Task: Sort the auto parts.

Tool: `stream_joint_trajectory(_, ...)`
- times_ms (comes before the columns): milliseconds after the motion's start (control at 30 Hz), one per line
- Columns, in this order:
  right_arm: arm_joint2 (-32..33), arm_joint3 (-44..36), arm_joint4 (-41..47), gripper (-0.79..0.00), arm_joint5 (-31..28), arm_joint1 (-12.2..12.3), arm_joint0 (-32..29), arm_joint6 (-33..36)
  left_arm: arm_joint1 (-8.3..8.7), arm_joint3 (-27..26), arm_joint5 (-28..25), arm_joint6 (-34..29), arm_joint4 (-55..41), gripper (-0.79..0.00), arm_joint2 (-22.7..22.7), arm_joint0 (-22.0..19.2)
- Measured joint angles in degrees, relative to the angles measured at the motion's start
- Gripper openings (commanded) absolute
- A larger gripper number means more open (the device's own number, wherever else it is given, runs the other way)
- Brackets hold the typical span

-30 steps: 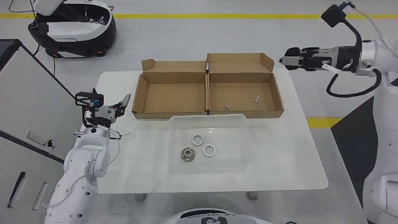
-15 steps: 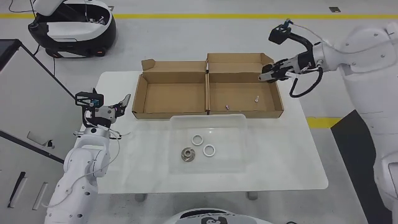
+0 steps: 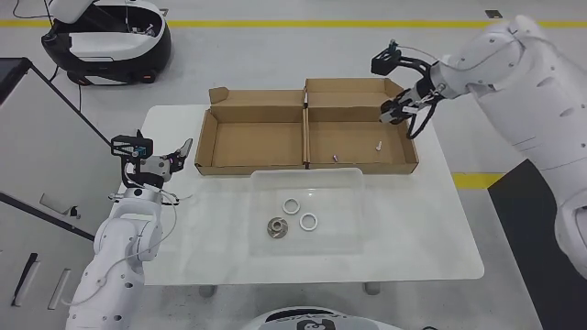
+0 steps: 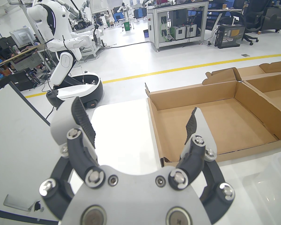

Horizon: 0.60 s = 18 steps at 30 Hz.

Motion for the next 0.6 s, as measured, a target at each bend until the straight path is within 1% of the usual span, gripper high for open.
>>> stream_joint_trajectory(267, -9.45, 6.27, -1.88, -0.785, -3.34, -1.84, 7.27, -3.34, 0.0, 0.0, 0.0, 0.0, 0.0, 0.0, 0.0, 0.0)
stream_joint_trajectory(467, -16.15, 10.14, -3.9, -0.785, -5.44, -4.55, 11.32, -5.44, 0.0, 0.0, 0.0, 0.0, 0.0, 0.0, 0.0, 0.0)
stream_joint_trajectory(600, -19.46, 13.24, -4.12, -0.785, -6.45, -6.99, 12.8, -6.46, 0.0, 0.0, 0.0, 0.0, 0.0, 0.0, 0.0, 0.0)
